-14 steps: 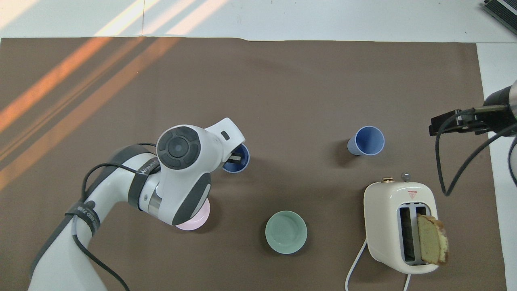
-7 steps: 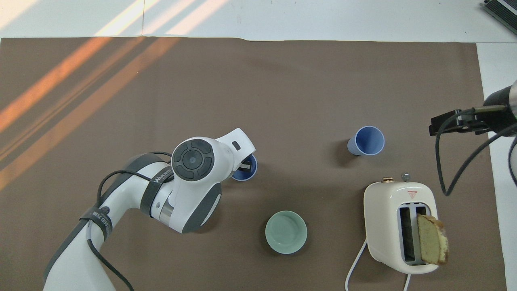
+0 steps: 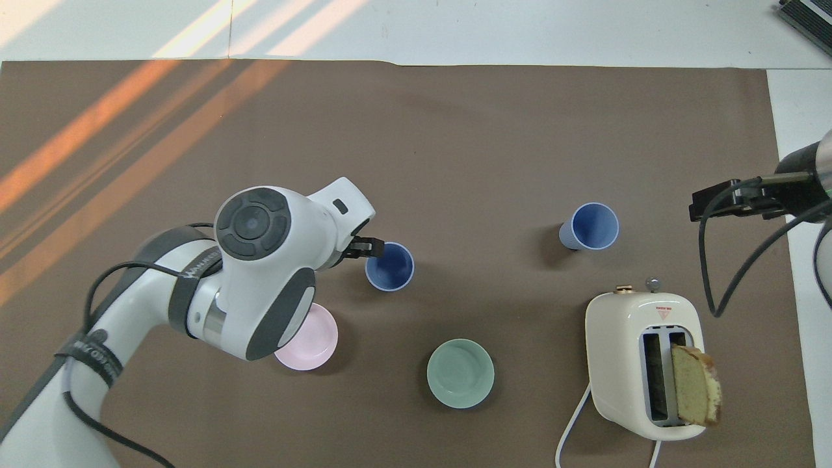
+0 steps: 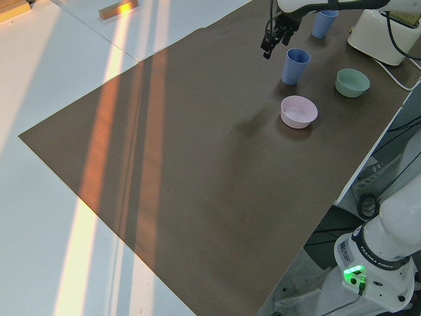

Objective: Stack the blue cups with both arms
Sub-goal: 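Release the cup and retract the left gripper while the right gripper reaches, then grasp the other blue cup rim with the right gripper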

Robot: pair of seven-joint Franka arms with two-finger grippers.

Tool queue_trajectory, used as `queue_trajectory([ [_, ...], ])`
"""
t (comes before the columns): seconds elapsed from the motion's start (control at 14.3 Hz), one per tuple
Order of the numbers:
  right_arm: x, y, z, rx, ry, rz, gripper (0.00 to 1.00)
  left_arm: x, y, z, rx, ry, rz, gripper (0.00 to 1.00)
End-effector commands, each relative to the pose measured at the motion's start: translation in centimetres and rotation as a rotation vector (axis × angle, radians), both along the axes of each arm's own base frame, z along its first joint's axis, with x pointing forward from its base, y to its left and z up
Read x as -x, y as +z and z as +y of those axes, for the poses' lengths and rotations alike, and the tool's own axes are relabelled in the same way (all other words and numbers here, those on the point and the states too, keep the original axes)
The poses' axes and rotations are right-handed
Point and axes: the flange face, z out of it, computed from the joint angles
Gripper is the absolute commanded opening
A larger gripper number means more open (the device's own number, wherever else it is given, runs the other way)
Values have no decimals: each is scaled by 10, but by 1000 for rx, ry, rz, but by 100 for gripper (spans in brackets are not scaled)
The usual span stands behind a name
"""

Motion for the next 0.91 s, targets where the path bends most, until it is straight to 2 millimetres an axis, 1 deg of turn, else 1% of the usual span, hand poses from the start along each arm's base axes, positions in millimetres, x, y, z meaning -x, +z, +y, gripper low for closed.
queue_trajectory([
  [0.0,2,-38,-6,-16,-8,-12,100,-3,37,73,-4,-25,-1,100],
  [0.14,-1,-75,-6,-22,-1,33,100,-18,72,127,-8,-10,2,100],
  [0.21,-4,-89,-2,-24,6,37,100,-22,90,145,-25,-21,20,100],
  [0.28,-8,-101,2,-25,13,23,100,-27,113,161,-51,-50,15,100],
  [0.35,-12,-117,4,-28,16,24,100,-33,128,183,-74,-60,15,100],
  [0.42,-18,-129,13,-31,28,9,100,-37,141,198,-81,-53,20,100],
  [0.49,-24,-134,23,-34,38,-18,100,-38,151,205,-82,-43,28,100],
  [0.56,-25,-143,25,-35,36,-14,100,-41,159,224,-82,-11,28,100],
  [0.63,-27,-155,27,-38,37,4,100,-43,158,239,-83,14,34,100],
  [0.7,-29,-167,27,-40,36,15,100,-45,159,242,-84,14,23,100],
  [0.84,-33,-180,26,-43,36,-5,100,-46,158,244,-95,12,24,100],
])
